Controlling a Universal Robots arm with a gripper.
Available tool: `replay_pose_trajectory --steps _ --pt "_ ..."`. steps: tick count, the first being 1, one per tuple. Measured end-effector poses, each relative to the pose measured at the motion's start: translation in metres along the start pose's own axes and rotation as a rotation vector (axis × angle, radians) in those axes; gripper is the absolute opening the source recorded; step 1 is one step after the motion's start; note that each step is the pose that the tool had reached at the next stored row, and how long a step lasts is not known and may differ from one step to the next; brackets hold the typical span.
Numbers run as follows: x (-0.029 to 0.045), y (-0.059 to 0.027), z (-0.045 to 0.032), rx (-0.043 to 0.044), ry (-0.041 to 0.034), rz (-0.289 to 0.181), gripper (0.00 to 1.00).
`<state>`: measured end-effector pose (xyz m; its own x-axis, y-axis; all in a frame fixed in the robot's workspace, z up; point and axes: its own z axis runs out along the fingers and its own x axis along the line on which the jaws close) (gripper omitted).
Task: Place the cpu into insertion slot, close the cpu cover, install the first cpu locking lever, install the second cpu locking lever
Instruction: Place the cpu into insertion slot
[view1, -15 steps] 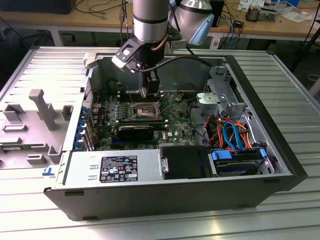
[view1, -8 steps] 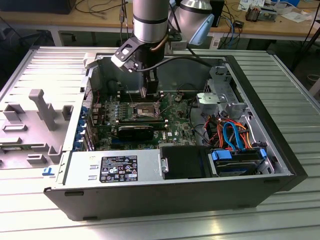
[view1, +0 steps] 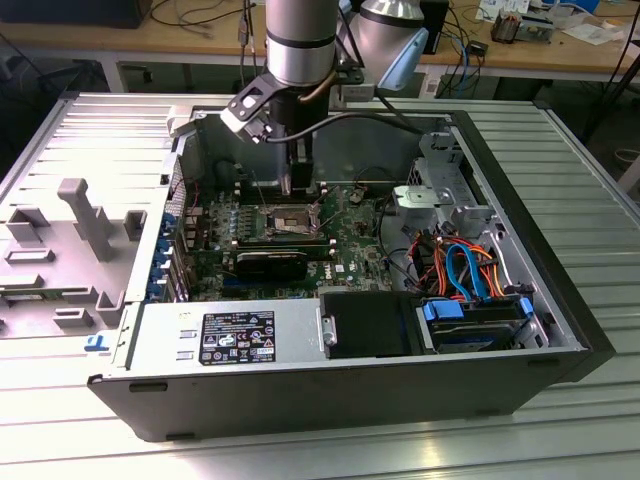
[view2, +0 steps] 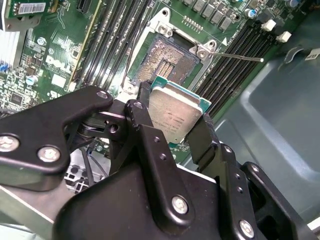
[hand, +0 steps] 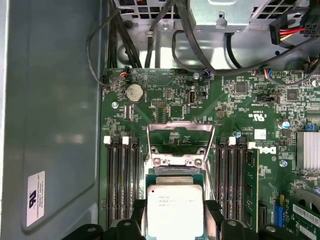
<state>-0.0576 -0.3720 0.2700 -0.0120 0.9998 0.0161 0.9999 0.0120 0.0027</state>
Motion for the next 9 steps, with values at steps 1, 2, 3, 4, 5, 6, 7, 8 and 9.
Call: replay_pose_trajectory --steps 1,2,3,4,5,6,7,8,9 --pt "0.0 0.0 0.0001 -0.0003 -0.0001 0.015 0.55" --pt "0.0 0.0 0.0002 -0.0004 0.0 0.022 0.55" --pt "0.0 0.0 0.0003 -0.0005 -0.0001 0.03 0.55" --pt "0.0 0.0 0.0003 -0.0005 -0.0001 0.035 0.55" --pt "0.0 0.0 0.0003 -0.0007 -0.0001 0.042 0.55" --pt "0.0 0.0 0.0004 -0.0008 -0.0002 0.05 0.55" --pt "0.0 0.0 0.0005 -0.0009 -0.0002 0.056 0.55" --pt "0.0 0.0 0.0005 -0.001 -0.0001 0.063 0.55" --pt "0.0 0.0 0.0006 -0.0012 -0.0002 0.071 0.55"
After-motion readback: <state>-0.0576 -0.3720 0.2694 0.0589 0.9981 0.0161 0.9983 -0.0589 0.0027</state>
